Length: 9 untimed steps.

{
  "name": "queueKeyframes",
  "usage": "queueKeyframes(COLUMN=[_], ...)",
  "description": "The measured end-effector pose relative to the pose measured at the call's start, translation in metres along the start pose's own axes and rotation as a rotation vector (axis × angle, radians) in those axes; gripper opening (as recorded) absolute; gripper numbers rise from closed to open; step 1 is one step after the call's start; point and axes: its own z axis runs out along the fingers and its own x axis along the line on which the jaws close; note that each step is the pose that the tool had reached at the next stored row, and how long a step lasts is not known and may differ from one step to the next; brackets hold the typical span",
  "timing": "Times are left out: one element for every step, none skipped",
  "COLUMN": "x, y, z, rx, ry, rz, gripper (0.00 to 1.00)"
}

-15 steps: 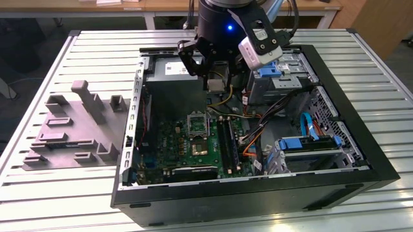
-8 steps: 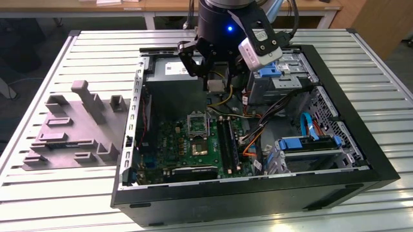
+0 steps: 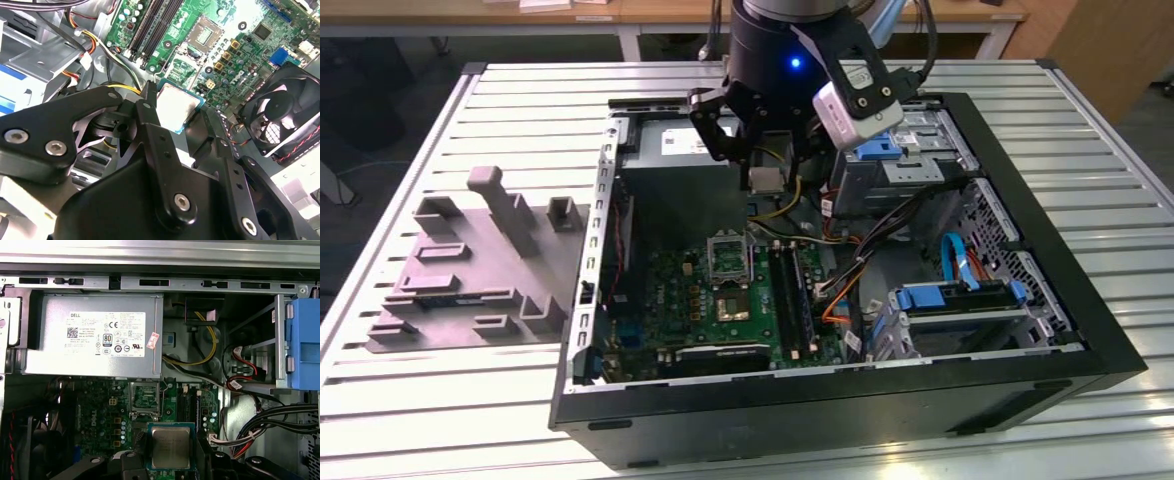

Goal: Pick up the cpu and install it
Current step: 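Place the cpu into insertion slot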

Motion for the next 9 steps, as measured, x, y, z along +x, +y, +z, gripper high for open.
queueKeyframes(x=[0.0000,0.0000,0.0000,0.0000,0.0000,0.0000,0.0000,0.0000,0.0000], y=[0.0000,0.0000,0.0000,0.0000,0.0000,0.0000,0.0000,0.0000,0.0000], z=[0.0000,0.0000,0.0000,0.0000,0.0000,0.0000,0.0001,0.0001,0.0004], rx=[0.0001,0.0001,0.0000,0.0000,0.0001,0.0001,0.0001,0.0001,-0.0001], ry=[0.0000,0.0001,0.0000,0.0000,0.0000,0.0000,0.0000,0.0000,-0.0001], rz=[0.000,0.000,0.000,0.000,0.000,0.000,0.000,0.000,0.000], gripper=[0.47,0.47,0.47,0.47,0.47,0.47,0.47,0.47,0.47])
